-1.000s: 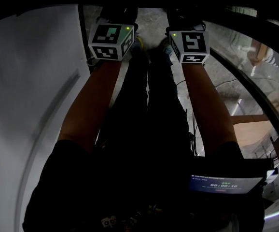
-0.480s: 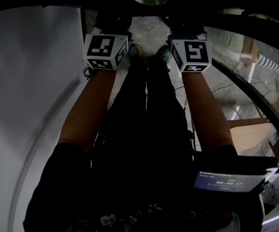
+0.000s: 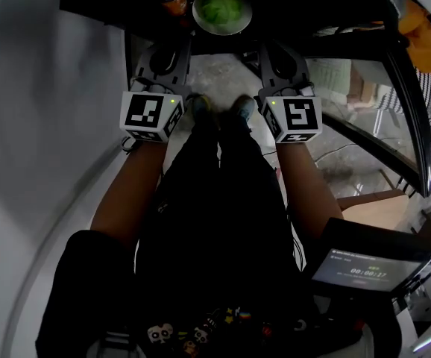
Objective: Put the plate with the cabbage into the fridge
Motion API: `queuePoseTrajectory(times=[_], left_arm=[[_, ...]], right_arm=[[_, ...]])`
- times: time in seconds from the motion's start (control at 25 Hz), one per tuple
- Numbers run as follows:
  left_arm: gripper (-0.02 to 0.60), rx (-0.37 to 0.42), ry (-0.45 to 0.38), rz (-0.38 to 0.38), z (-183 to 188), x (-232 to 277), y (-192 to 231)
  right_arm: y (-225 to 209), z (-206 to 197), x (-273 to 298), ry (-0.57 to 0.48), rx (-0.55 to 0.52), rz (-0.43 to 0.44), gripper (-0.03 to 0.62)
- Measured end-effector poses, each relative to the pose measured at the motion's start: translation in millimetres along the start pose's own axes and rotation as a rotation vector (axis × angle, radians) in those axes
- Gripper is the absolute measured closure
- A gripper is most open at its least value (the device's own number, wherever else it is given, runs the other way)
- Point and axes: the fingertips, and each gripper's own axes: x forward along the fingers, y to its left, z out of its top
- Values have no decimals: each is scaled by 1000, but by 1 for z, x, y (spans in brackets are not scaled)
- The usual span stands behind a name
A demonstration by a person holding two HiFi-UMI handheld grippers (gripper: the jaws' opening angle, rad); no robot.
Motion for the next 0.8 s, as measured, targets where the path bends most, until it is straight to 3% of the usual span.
queuePoseTrajectory(times=[0.52, 0.8], left_arm=[[578, 24, 18, -58, 9, -14, -8], [578, -8, 27, -84, 5, -16, -14]], right_arm=[[1, 14, -11, 13, -16, -21, 589], [5, 15, -10, 26, -21, -17, 589]])
